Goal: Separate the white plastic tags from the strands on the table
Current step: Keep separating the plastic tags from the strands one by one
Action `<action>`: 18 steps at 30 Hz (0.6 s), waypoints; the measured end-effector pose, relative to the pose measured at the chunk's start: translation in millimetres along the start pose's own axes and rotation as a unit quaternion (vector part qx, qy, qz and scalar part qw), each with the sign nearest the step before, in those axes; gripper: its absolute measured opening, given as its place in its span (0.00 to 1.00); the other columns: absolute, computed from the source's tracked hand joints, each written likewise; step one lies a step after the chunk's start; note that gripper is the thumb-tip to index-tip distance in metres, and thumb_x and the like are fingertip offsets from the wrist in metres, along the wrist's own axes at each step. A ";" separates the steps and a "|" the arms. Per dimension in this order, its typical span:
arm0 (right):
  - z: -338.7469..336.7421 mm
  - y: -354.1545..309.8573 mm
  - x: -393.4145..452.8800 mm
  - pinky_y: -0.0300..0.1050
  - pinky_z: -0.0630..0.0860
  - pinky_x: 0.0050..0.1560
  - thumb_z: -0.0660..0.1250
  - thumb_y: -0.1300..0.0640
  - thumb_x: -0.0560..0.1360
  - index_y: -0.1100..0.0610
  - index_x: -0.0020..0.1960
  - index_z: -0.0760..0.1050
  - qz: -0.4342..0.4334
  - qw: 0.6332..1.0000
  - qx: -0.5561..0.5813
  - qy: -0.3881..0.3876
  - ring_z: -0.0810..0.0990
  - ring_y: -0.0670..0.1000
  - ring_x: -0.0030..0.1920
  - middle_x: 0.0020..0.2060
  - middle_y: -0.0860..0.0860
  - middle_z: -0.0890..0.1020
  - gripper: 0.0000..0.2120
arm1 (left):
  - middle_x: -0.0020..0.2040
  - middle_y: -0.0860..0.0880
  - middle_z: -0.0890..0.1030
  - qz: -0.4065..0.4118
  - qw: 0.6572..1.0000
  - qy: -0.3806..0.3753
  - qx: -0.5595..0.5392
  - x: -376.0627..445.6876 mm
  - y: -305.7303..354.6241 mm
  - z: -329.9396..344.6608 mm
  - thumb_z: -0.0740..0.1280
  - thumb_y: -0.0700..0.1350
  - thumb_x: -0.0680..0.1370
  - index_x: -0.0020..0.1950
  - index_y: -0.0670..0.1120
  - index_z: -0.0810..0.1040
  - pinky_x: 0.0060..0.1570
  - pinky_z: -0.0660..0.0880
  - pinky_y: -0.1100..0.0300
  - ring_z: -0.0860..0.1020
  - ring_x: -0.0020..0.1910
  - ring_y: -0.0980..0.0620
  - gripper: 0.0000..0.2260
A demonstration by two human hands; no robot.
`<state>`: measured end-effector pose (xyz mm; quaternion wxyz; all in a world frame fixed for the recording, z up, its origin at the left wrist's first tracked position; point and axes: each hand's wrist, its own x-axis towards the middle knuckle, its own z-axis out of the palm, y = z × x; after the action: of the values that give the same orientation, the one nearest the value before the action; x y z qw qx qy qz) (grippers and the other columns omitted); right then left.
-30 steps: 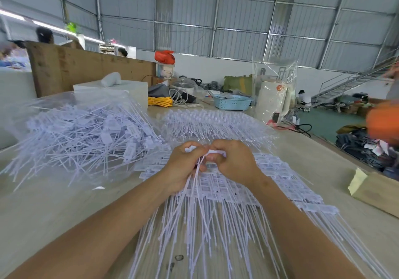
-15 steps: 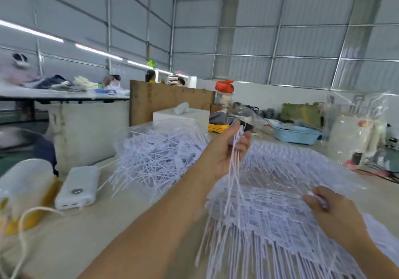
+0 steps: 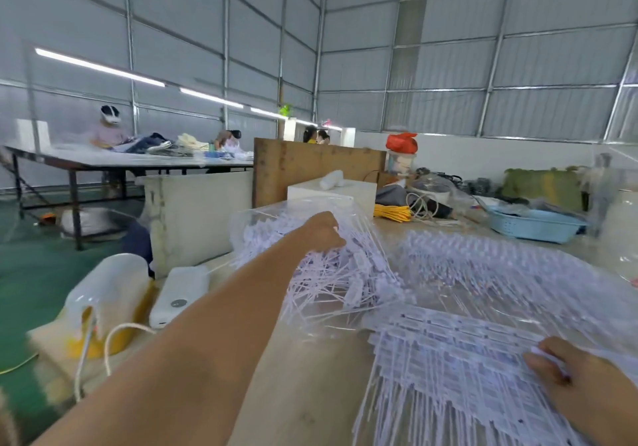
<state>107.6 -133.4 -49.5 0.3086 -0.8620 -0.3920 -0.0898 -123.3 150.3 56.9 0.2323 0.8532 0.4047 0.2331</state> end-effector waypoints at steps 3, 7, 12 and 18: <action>-4.6 -7.8 -5.7 0.57 0.77 0.43 0.73 0.61 0.69 0.50 0.38 0.73 -0.007 1.000 -0.002 0.011 0.81 0.64 0.40 0.34 0.59 0.81 0.11 | 0.60 0.43 0.75 0.021 0.993 0.020 0.118 11.9 -1.1 -5.7 0.66 0.39 0.76 0.63 0.38 0.71 0.46 0.67 0.62 0.73 0.59 0.46 0.16; -15.1 -19.5 -13.2 0.52 0.76 0.39 0.70 0.55 0.72 0.48 0.39 0.70 -0.031 0.999 -0.016 -0.021 0.80 0.60 0.33 0.27 0.51 0.74 0.09 | 0.64 0.40 0.69 -0.027 0.968 0.045 0.244 18.2 -8.4 -8.6 0.64 0.40 0.76 0.68 0.41 0.65 0.54 0.72 0.53 0.73 0.60 0.42 0.21; -18.7 -24.8 -16.3 0.51 0.73 0.41 0.69 0.54 0.72 0.48 0.41 0.69 -0.046 0.998 -0.018 -0.026 0.81 0.63 0.43 0.30 0.53 0.75 0.08 | 0.72 0.44 0.56 -0.053 0.946 0.060 0.316 18.2 -26.3 11.6 0.64 0.51 0.78 0.75 0.48 0.54 0.59 0.70 0.44 0.66 0.66 0.38 0.29; -16.7 -15.9 -10.3 0.50 0.71 0.39 0.68 0.52 0.74 0.49 0.44 0.70 -0.053 0.998 -0.019 -0.037 0.81 0.63 0.46 0.35 0.57 0.80 0.06 | 0.77 0.54 0.45 0.025 0.945 0.034 0.325 17.8 -23.0 28.8 0.61 0.59 0.77 0.76 0.56 0.44 0.62 0.64 0.34 0.60 0.70 0.34 0.35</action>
<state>90.5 -141.9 -32.9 0.2728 -0.8484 -0.4463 -0.0815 -109.8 171.5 24.6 -0.0780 0.8839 0.4443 0.1235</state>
